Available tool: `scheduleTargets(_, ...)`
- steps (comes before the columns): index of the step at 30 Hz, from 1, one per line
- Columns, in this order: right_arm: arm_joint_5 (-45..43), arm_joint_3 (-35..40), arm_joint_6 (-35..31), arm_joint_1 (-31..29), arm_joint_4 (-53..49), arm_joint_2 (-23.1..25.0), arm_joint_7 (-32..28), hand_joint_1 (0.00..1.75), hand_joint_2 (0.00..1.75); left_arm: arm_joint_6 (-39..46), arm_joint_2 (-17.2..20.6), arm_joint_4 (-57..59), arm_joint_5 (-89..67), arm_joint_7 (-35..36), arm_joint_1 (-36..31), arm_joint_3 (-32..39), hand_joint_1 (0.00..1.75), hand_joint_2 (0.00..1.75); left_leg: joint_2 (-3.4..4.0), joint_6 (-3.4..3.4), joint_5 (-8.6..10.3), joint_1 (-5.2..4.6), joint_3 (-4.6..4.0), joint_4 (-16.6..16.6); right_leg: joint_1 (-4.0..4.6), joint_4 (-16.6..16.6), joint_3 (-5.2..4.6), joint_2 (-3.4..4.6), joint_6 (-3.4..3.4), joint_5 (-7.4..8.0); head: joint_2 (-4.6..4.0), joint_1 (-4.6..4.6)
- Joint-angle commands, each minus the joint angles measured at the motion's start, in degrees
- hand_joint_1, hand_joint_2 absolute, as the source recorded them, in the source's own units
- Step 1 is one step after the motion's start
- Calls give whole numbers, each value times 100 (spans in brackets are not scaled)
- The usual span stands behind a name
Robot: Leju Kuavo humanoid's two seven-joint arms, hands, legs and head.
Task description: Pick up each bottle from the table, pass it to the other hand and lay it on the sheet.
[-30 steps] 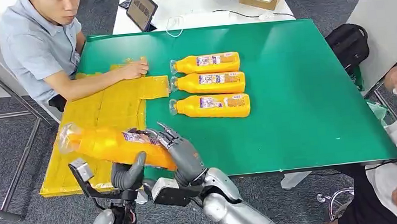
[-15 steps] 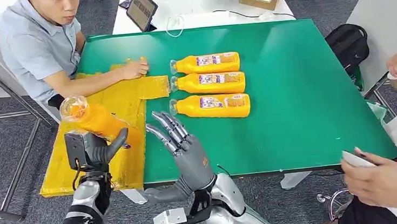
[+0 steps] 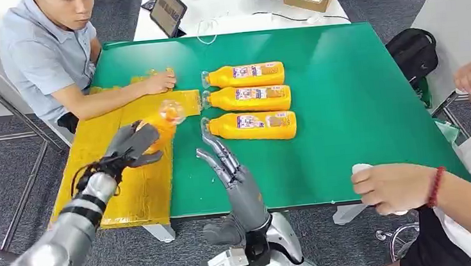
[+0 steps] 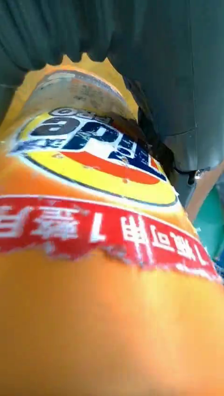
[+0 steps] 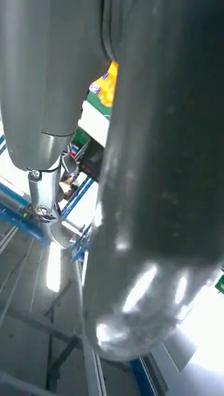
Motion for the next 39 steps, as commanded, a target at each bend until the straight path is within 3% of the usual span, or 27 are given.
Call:
scheduleTargets(1,-176,-298,205,-22,304,-38,-92,0,0,-708,218,1596,-1210,1037,-1362,-1504,175,175,-1,-8,-13,11,16,9,12,4,20,0,-13,-11,0,0)
scheduleTargets(5,-202,-345,261,-21,412,1,-88,0,0,-975,195,1641,-1310,1217,-1357,-1489,175,175,5,-13,-18,13,31,6,15,2,32,3,-19,-15,0,0)
scheduleTargets(6,-206,-350,276,-32,460,9,-88,0,0,-997,187,1644,-1312,1230,-1340,-1471,145,175,4,-10,-13,11,20,5,12,1,21,2,-14,-10,0,-2)
scheduleTargets(7,-209,-367,282,-31,495,18,-88,0,0,-1010,163,1643,-1304,1255,-1309,-1433,164,175,3,-7,-7,7,14,1,9,-1,13,0,-10,-6,0,0)
scheduleTargets(8,-211,-374,287,-34,517,17,-88,0,0,-996,127,1642,-1301,1287,-1266,-1421,171,175,6,-9,-14,12,23,5,14,1,23,2,-15,-11,0,-2)
scheduleTargets(12,-270,-477,327,-7,599,54,-71,0,0,-787,-15,1552,-1091,1292,-1015,-1151,161,175,1,-5,-9,7,20,-1,7,-4,21,-1,-9,-8,0,-2)
scheduleTargets(13,-277,-503,345,-1,629,67,-72,0,0,-728,-55,1509,-931,1172,-923,-970,54,175,2,-6,-12,10,24,1,10,-5,26,1,-11,-10,0,0)
scheduleTargets(14,-283,-512,360,2,657,69,-74,0,0,-694,-86,1508,-868,1099,-847,-897,54,175,3,-8,-19,13,40,0,13,-7,43,2,-15,-15,0,-2)
scheduleTargets(15,-293,-514,371,-3,678,72,-79,0,0,-682,-101,1502,-801,1064,-814,-824,5,175,4,-5,-9,5,27,-7,5,-10,28,3,-9,-7,0,0)
scheduleTargets(16,-334,-536,388,-3,737,83,-80,0,0,-708,-166,1421,-332,690,-674,-373,0,175,4,-7,-12,6,33,-6,6,-9,35,3,-12,-11,0,0)
scheduleTargets(18,-342,-519,359,-16,801,70,-94,0,0,-704,-223,1418,-190,512,-561,-222,0,175,4,-12,-20,10,56,-10,11,-14,59,3,-21,-18,0,-2)
scheduleTargets(22,-426,-494,273,-38,883,37,-94,0,0,-563,-327,1278,189,-39,-356,126,0,175,2,-5,-9,1,20,-4,3,-7,21,3,-9,-7,0,0)
scheduleTargets(30,-429,-457,225,-55,955,26,-94,0,0,-54,-376,1081,-198,-269,-233,-232,0,175,1,-7,-10,3,25,-4,5,-8,27,2,-11,-8,0,0)
scheduleTargets(35,-320,-577,210,79,841,46,-94,0,0,1173,-408,427,-55,-816,44,-31,0,175,-3,-6,-9,3,18,-3,4,-5,20,-3,-10,-9,0,0)
scheduleTargets(39,-290,-625,203,161,790,52,-92,0,0,1560,-442,-194,368,-1156,314,326,0,175,-1,-9,-17,6,27,0,7,-4,30,0,-14,-15,0,-2)
